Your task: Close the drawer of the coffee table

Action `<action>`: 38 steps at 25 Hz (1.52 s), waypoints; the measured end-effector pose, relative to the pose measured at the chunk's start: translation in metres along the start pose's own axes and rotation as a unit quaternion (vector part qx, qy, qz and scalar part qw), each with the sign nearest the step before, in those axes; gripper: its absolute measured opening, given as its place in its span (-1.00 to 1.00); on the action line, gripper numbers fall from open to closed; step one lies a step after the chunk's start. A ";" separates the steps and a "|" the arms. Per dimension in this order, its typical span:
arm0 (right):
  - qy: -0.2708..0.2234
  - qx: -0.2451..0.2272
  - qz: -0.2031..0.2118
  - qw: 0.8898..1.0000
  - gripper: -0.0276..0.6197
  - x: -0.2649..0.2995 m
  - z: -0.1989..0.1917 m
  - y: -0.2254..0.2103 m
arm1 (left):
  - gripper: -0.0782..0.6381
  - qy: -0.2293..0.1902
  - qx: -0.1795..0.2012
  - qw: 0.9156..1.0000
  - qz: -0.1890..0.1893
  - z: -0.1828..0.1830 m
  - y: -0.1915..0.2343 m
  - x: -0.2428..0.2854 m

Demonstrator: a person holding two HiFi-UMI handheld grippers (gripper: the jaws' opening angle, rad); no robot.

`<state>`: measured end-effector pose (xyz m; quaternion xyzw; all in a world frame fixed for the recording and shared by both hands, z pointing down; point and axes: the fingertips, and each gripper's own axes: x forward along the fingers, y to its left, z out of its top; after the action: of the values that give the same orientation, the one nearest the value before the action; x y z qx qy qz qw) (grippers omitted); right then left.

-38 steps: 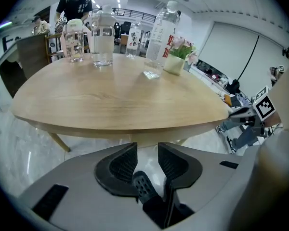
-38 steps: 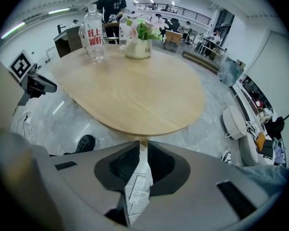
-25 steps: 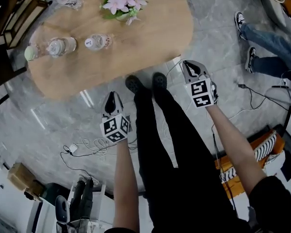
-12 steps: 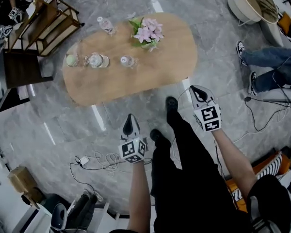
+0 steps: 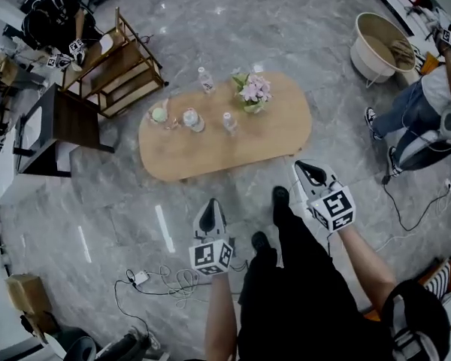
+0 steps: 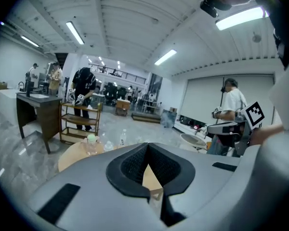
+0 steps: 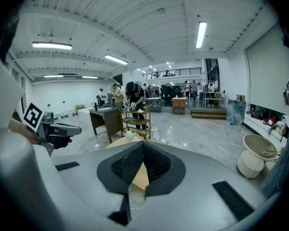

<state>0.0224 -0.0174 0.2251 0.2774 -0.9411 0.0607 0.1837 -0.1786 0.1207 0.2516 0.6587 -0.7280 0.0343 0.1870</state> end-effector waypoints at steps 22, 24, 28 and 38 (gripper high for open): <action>-0.119 0.039 0.002 0.992 -0.88 -0.193 0.101 0.145 | -0.75 -0.096 0.068 0.985 -0.123 0.123 -0.033 -0.211; -0.123 0.039 -0.005 0.992 -0.88 -0.200 0.103 0.143 | -0.75 -0.099 0.064 0.985 -0.125 0.129 -0.035 -0.213; -0.128 0.027 -0.020 0.991 -0.88 -0.203 0.105 0.136 | -0.75 -0.107 0.062 0.984 -0.128 0.135 -0.040 -0.207; -0.137 0.032 -0.027 0.990 -0.88 -0.214 0.099 0.131 | -0.75 -0.101 0.071 0.982 -0.144 0.127 -0.061 -0.200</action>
<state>0.0874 0.1779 0.0506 0.3137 -0.9473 0.0471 0.0456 -0.1355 0.2643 0.0586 0.7681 -0.6367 -0.0084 0.0678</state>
